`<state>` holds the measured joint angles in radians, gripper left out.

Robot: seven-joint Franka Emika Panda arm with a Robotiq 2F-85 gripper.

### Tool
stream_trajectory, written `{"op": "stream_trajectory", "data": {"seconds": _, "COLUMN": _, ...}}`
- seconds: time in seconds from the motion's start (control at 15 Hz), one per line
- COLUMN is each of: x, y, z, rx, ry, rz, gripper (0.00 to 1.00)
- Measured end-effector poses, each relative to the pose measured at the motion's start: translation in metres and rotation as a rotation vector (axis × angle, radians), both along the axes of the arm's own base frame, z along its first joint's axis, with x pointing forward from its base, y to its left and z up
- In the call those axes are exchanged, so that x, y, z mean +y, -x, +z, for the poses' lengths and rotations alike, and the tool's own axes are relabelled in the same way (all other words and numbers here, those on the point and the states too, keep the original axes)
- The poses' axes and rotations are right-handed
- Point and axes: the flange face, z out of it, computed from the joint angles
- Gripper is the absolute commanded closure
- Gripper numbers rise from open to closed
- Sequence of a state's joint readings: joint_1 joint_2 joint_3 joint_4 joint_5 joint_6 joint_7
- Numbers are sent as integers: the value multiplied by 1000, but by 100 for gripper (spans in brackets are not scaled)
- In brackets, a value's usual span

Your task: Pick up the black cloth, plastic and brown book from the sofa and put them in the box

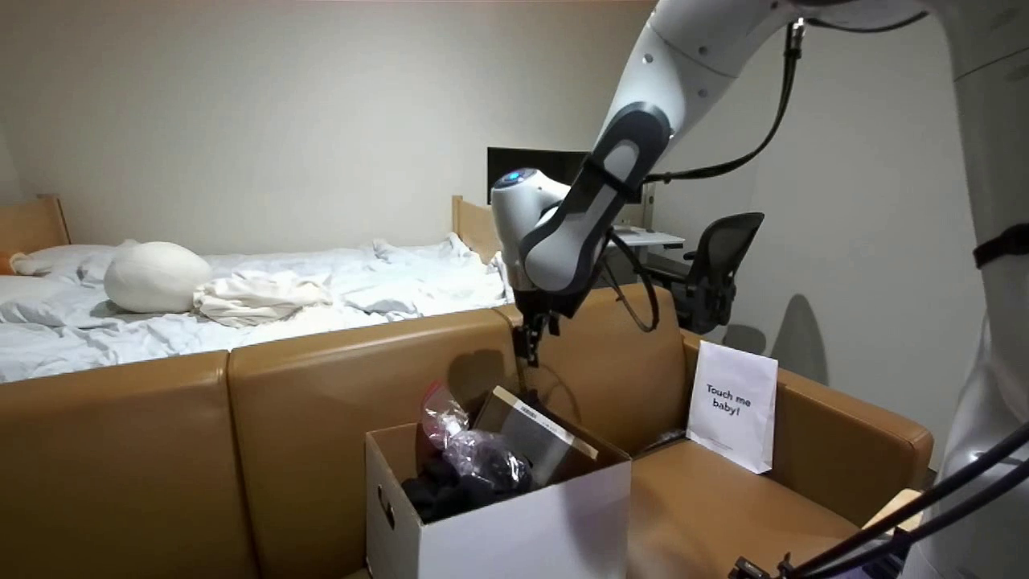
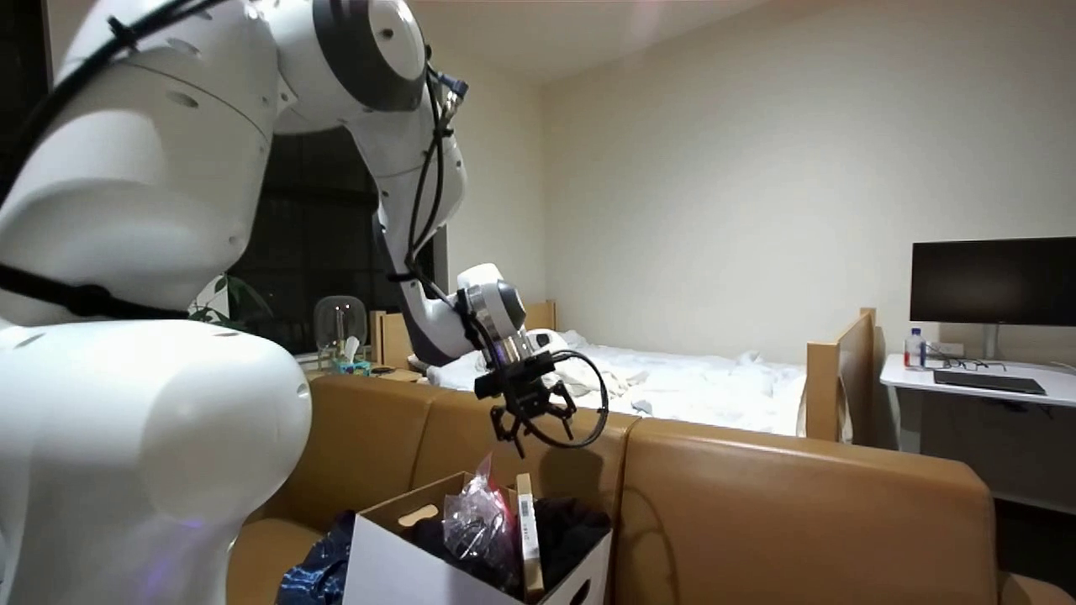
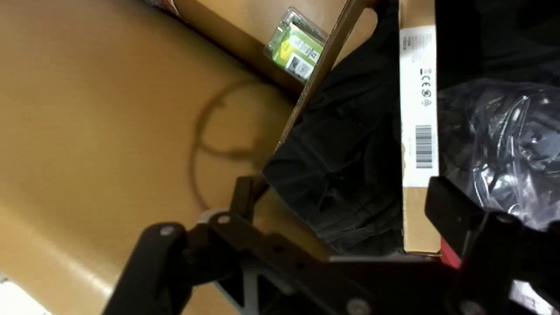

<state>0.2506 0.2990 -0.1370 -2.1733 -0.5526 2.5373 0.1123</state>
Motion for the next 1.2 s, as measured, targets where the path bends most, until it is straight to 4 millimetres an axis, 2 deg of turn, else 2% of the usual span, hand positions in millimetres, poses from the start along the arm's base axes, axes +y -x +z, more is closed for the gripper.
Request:
{"op": "stream_trajectory", "data": {"seconds": 0.13, "x": -24, "y": 19, "z": 29, "rx": 20, "ry": -29, "rz": -91, "gripper": 0}}
{"op": "stream_trajectory", "data": {"seconds": 0.27, "x": -61, "y": 38, "z": 52, "rx": 50, "ry": -93, "rz": -182, "gripper": 0}}
{"op": "stream_trajectory", "data": {"seconds": 0.4, "x": -103, "y": 56, "z": 68, "rx": 65, "ry": -204, "rz": -231, "gripper": 0}}
{"op": "stream_trajectory", "data": {"seconds": 0.53, "x": -135, "y": 75, "z": 80, "rx": 72, "ry": -313, "rz": -247, "gripper": 0}}
{"op": "stream_trajectory", "data": {"seconds": 0.93, "x": -211, "y": 132, "z": 126, "rx": 222, "ry": -446, "rz": -287, "gripper": 0}}
{"op": "stream_trajectory", "data": {"seconds": 1.07, "x": -231, "y": 145, "z": 135, "rx": 253, "ry": -453, "rz": -321, "gripper": 0}}
{"op": "stream_trajectory", "data": {"seconds": 1.2, "x": -243, "y": 151, "z": 138, "rx": 261, "ry": -455, "rz": -342, "gripper": 0}}
